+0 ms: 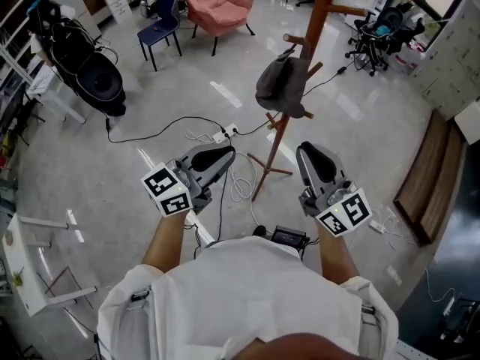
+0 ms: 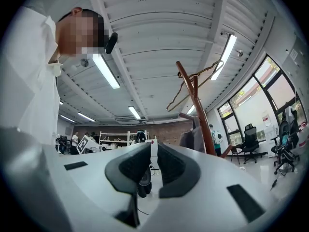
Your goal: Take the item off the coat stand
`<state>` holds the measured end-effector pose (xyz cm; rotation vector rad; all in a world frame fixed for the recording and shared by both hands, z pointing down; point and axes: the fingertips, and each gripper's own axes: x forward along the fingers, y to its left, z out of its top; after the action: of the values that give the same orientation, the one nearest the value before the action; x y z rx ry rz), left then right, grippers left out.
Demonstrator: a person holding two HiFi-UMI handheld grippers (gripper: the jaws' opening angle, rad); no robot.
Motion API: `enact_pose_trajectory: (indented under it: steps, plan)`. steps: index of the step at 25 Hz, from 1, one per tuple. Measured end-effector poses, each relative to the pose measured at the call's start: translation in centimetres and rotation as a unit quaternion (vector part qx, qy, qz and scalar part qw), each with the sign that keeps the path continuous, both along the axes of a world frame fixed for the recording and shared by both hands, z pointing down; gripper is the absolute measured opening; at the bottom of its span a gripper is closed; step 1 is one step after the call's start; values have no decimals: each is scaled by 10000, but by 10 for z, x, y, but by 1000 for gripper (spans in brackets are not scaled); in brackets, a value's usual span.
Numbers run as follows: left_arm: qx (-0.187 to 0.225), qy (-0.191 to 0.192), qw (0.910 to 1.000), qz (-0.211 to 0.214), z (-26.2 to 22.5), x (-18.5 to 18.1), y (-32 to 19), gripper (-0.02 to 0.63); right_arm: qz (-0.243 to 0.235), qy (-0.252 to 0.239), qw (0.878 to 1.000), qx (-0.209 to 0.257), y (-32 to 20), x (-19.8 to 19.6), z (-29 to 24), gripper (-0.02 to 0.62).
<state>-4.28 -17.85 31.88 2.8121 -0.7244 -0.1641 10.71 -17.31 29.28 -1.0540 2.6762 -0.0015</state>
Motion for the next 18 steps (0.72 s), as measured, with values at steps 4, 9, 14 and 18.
enact_pose_trajectory:
  steps: [4, 9, 14, 18]
  plan:
    - [7, 23, 10000, -86, -2, -10, -55, 15, 75, 105, 9999, 6, -49, -6, 4, 36]
    - [75, -83, 9997, 236, 2, -18, -114, 25, 405, 281, 9987, -143, -102, -23, 13, 83]
    - [24, 80, 9970, 772, 6, -18, -180, 69, 1045, 392, 9934, -248, -147, -23, 13, 104]
    - [71, 44, 9941, 1082, 12, -9, -215, 108, 1596, 572, 9850, -312, -164, -16, 20, 118]
